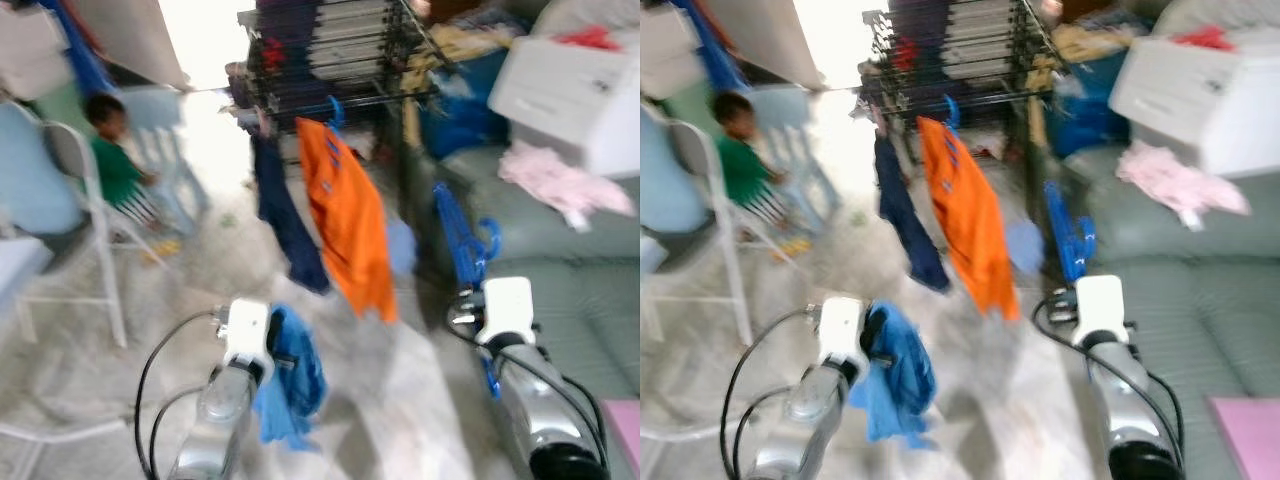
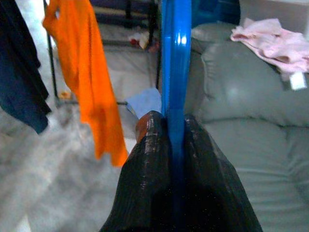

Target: Hang hanger

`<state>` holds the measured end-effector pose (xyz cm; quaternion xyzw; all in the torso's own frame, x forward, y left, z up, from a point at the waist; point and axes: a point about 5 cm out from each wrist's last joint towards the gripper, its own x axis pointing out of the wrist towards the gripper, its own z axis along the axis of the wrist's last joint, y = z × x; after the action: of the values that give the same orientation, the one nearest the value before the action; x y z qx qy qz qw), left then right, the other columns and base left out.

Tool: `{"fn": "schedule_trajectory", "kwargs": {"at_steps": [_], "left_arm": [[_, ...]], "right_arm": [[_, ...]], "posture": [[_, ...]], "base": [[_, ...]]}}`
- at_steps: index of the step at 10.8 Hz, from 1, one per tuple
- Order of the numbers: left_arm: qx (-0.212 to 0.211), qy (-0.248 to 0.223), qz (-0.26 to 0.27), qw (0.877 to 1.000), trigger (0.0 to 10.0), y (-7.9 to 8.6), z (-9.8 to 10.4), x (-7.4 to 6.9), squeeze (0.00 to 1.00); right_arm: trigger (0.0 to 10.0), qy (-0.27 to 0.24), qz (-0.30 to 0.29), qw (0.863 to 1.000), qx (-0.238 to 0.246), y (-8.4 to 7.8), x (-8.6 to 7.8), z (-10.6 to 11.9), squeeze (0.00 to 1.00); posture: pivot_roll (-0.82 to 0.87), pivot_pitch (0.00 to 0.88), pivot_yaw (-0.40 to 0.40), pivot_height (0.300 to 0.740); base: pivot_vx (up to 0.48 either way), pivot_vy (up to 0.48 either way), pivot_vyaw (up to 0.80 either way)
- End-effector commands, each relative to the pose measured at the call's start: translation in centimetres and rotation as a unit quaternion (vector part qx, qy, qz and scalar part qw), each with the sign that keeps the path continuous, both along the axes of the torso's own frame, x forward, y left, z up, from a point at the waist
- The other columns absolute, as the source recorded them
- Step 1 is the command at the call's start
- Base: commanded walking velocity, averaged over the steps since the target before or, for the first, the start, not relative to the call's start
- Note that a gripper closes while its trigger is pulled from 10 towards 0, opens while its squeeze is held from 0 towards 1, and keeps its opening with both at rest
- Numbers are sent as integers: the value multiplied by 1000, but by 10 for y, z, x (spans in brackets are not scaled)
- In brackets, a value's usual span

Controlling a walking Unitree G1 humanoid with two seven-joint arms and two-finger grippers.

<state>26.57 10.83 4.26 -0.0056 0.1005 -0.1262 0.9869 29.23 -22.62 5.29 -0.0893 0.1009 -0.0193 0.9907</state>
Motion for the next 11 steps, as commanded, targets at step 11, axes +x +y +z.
{"fn": "schedule_trajectory", "kwargs": {"at_steps": [11], "left_arm": [[9,-6,0,1000,10000,7,3,1,0]], "right_arm": [[10000,-3,31,999,13,17,8,4,0]], "posture": [[-117,0,83,740]], "base": [[0,460,0]]}}
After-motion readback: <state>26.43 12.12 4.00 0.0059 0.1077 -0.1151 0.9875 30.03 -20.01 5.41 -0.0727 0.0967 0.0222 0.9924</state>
